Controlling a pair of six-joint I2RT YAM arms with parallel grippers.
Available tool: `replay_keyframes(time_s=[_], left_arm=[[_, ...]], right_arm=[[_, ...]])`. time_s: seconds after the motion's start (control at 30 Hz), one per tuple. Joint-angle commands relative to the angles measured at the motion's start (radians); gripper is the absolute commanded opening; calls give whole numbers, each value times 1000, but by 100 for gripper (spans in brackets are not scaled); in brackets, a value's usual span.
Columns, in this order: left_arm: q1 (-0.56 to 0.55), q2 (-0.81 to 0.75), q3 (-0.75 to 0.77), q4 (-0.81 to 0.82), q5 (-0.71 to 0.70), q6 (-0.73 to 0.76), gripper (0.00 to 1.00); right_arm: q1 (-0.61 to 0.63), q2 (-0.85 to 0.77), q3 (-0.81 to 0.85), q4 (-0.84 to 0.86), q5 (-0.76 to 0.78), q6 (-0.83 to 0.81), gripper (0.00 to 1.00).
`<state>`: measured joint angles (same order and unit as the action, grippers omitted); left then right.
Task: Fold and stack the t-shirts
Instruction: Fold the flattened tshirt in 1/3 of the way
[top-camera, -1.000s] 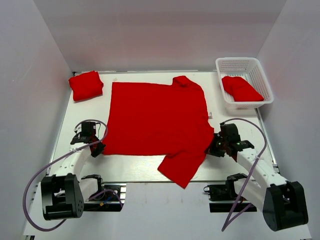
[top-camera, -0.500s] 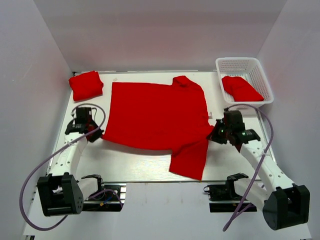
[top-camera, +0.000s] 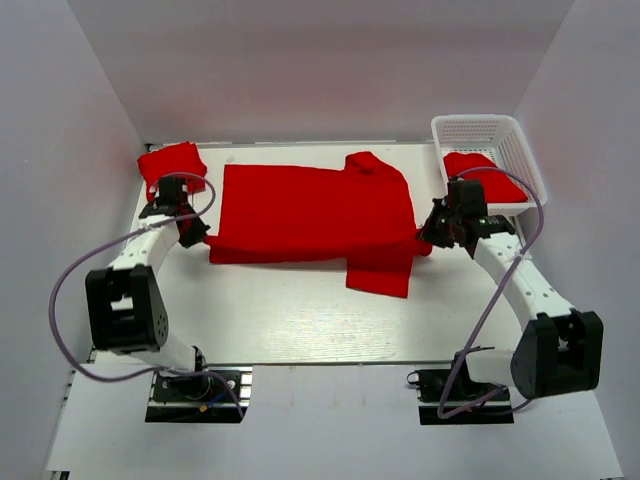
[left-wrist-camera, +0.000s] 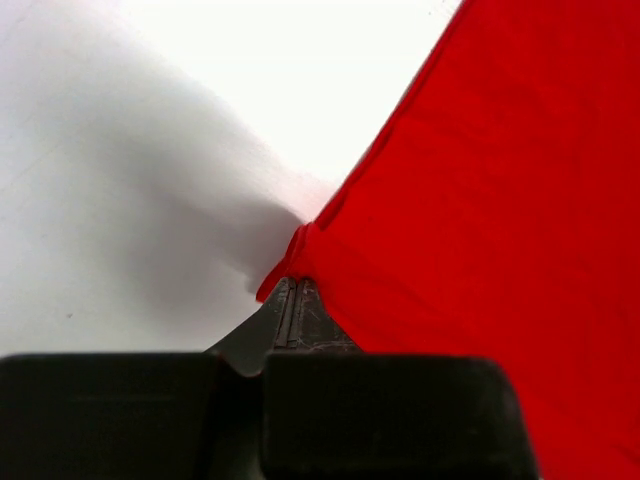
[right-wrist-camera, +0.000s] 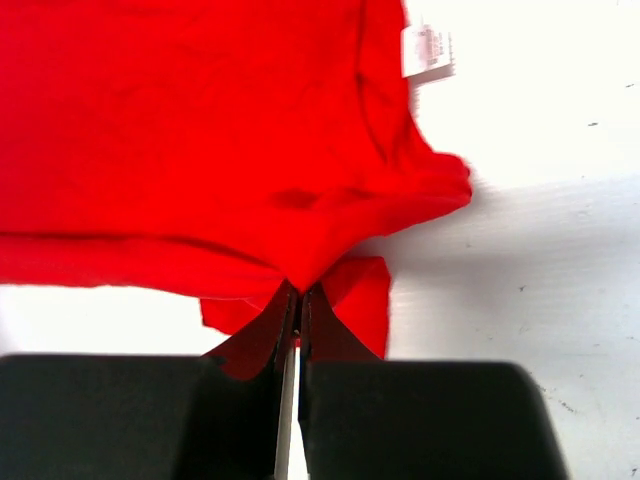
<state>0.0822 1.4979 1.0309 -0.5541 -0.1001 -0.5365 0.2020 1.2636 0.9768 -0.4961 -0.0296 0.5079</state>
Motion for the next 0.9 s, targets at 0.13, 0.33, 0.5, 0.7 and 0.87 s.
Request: replay_keyframes(time_s=[0.13,0.33,0.5,0.7,0.87], left_arm=[[5,140,179,69,0,49,0],[5,254,274,80,10,79,0],[5,347,310,80,31,89,0],[5,444,330,121,31,89,0],[5,519,408,122,31,99,0]], right_arm=[[-59,114,100,96,-42,-31,0],[-78,226,175,140,-92,-34,0],[-82,322,180,177,-119,-45,0],[-92,434,230,225,-139,-58,0],[-105,554,321,235,-144,-80,0]])
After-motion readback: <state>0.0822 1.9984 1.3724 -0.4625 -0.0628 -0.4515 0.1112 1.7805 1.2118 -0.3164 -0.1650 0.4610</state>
